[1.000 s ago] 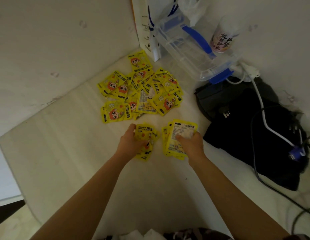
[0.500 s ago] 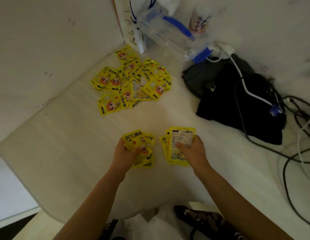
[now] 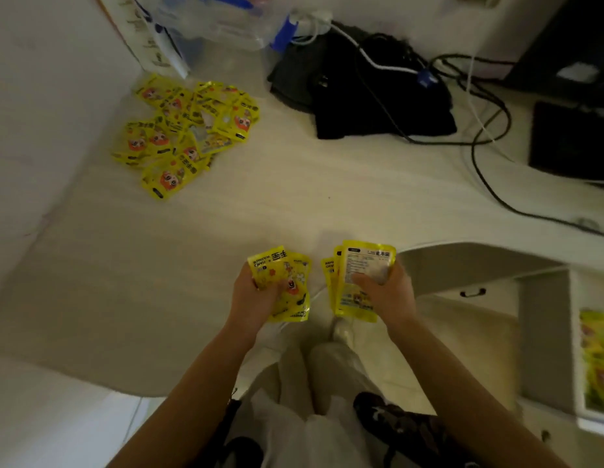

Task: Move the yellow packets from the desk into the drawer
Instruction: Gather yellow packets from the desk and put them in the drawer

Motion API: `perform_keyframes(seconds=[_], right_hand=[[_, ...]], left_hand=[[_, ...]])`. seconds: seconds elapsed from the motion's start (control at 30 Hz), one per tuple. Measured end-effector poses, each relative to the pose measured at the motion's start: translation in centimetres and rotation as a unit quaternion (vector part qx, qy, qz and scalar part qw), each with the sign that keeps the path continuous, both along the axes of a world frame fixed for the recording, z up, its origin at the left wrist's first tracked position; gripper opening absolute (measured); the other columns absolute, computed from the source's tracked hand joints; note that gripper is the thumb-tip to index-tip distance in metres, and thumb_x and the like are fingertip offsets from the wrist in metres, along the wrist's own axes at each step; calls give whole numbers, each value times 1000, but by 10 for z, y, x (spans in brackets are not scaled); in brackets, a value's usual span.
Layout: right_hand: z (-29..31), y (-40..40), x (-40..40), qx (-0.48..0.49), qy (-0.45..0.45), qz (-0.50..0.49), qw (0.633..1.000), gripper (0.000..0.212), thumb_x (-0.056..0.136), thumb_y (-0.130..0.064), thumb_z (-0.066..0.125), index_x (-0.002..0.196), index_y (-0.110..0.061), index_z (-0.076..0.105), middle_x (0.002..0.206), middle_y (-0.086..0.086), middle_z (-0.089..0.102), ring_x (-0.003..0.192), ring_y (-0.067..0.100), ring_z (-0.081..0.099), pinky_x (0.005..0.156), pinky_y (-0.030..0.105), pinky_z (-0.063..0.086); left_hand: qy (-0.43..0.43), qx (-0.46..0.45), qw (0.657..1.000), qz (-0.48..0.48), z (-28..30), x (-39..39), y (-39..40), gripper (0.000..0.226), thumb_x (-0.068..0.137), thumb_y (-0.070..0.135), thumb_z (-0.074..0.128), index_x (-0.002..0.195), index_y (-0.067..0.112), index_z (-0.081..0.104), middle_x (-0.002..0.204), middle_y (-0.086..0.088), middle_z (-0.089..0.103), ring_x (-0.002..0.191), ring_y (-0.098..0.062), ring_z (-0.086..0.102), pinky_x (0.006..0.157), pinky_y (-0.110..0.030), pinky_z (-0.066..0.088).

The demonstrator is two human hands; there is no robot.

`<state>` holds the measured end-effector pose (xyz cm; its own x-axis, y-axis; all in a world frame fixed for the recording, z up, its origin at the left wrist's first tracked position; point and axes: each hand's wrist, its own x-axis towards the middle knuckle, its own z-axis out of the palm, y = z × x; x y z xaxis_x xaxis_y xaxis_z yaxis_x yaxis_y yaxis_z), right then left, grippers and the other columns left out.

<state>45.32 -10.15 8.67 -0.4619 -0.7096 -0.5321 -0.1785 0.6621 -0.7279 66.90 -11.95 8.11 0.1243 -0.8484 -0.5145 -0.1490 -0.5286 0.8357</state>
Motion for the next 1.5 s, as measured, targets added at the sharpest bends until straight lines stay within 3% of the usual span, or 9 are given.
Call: perform_keyframes(seconds=[0.07,0.17,0.37,0.47,0.57,0.7,0.97,1.2,1.5], right_hand=[[-1,26,-11,3,-3,-35,999,44,69,-22,80,108,-12,62,100,5,71,89,23,69,78,46,59],[-3,62,-27,7,-18,-81,997,43,69,-21,80,108,-13,63,100,4,72,90,23,69,79,47,59],[-2,147,-71,1,-34,-182,983,41,74,-17,78,110,-9,61,97,2,69,77,13,65,54,18,47],[0,197,-96,-8,-50,-238,970,39,75,-13,77,110,-8,61,99,4,70,81,18,67,63,26,53],[2,254,-126,-19,-70,-286,955,37,75,-9,77,108,-9,61,100,6,71,84,20,69,70,33,56],[4,332,-168,-14,-77,-329,941,40,74,-10,78,109,-9,59,103,7,70,89,23,69,76,41,58],[2,440,-247,2,-65,-388,920,41,74,-8,77,111,-7,57,106,10,69,92,27,68,82,46,57],[-8,456,-315,15,-62,-395,916,42,74,-12,78,111,-9,59,106,8,70,92,25,68,81,47,57],[-16,381,-428,13,-37,-359,932,46,69,-21,79,111,-16,59,105,4,70,93,24,68,84,48,57]], left_hand=[[8,5,999,-36,5,-16,10,43,74,-1,74,106,24,60,96,3,70,85,-12,68,68,-25,58],[-9,12,996,-90,4,-39,24,45,70,3,77,108,22,60,97,1,71,91,-20,68,78,-34,56],[-46,14,973,-224,11,-107,69,41,75,12,77,109,23,56,98,5,68,86,-14,66,69,-21,54],[-42,21,965,-258,12,-146,104,35,78,9,74,108,16,55,96,0,67,88,-18,65,62,-22,49],[-43,14,952,-301,13,-186,147,33,80,10,73,106,19,55,92,5,65,80,-9,62,49,-15,48],[-31,27,945,-323,1,-238,213,32,77,12,76,98,26,56,98,1,70,91,-18,68,77,-34,55],[-12,44,936,-348,-13,-332,306,31,77,9,76,96,25,57,97,1,70,89,-18,69,80,-37,57],[-11,41,938,-343,-17,-398,307,33,76,9,76,99,24,57,101,-1,70,90,-17,68,80,-35,56],[44,63,961,-265,-25,-498,247,31,81,2,70,100,24,58,95,2,70,83,-13,68,62,-24,52]])
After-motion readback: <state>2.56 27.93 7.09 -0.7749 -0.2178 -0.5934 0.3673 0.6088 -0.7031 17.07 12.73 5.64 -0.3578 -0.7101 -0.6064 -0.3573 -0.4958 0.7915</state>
